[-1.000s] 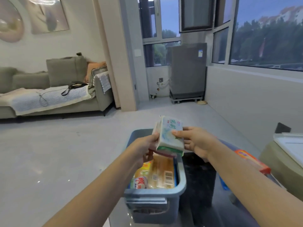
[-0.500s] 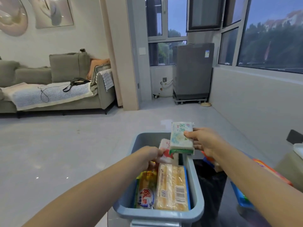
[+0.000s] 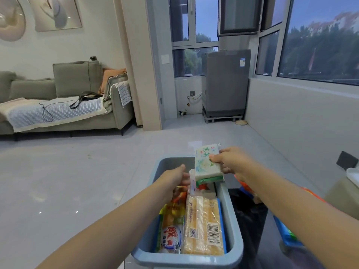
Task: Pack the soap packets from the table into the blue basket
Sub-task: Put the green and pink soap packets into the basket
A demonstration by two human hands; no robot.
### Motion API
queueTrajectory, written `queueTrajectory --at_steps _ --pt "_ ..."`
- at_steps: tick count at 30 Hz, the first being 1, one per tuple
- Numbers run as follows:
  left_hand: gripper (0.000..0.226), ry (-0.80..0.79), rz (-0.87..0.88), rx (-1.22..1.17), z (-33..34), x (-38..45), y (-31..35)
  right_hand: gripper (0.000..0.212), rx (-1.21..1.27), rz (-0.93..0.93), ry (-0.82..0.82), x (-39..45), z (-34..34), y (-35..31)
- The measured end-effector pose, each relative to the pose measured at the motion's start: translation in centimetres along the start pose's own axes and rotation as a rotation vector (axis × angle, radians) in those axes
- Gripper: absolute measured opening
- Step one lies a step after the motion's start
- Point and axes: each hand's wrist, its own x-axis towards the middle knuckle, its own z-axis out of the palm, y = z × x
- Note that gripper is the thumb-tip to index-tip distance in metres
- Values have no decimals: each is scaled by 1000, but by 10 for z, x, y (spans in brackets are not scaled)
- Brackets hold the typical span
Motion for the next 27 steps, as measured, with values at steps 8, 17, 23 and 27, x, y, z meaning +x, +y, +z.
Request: queueTrajectory --at_steps 8,17,23,27 --pt "39 -130 152 -124 2 -5 1 17 -254 -101 10 -7 13 -3" --pt "43 -69 178 13 2 -6 -4 42 -502 -219 104 -4 10 25" --pt "40 -99 210 81 6 -8 -6 48 -176 -200 68 -9 8 39" --pt "39 -56 316 95 10 -17 -5 44 -107 -177 65 -16 8 42"
